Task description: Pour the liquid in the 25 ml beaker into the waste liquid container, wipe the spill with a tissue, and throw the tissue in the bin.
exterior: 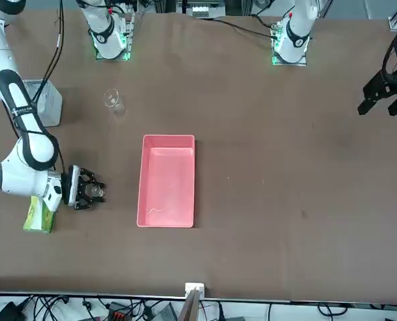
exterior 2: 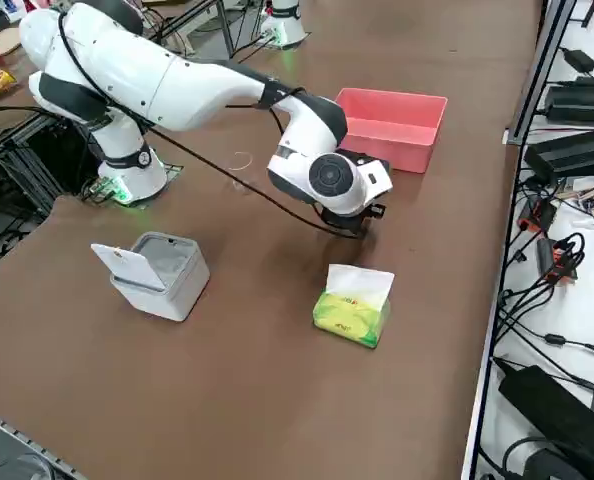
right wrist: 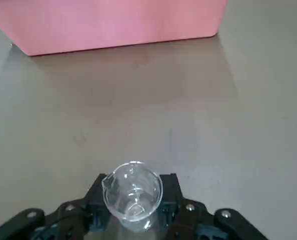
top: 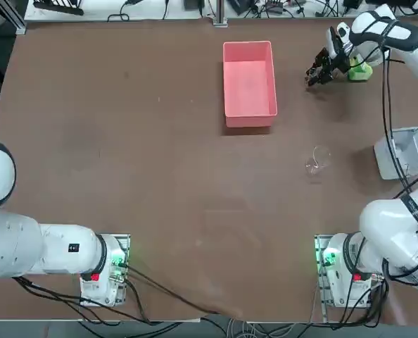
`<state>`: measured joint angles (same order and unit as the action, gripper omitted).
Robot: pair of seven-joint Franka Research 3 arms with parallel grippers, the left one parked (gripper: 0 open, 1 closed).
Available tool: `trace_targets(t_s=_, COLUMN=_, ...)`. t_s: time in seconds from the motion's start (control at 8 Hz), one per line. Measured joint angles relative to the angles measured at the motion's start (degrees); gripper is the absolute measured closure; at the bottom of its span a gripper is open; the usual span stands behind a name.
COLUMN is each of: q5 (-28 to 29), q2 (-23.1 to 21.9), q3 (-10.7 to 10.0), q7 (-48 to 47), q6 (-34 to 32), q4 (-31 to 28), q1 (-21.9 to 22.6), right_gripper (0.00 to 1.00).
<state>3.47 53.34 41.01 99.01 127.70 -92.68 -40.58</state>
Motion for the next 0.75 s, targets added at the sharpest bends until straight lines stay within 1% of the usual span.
trace_targets(t_s=0.12, q5=0.0, q2=0.2, q3=0.0, q7=0.2, q6=0.0, q4=0.1, q1=-0.3, right_gripper=0.49)
trace_targets(t_s=0.38, q5=0.0, q2=0.4, q3=-0.2, q7=0.6, q6=0.0, q4=0.1, q1=-0.5, right_gripper=0.43)
trace_targets(t_s=0.75, q5=0.0, q2=0.5, q3=-0.2, q7=1.2, q6=0.0, q4=0.3, q1=-0.6, right_gripper=0.42)
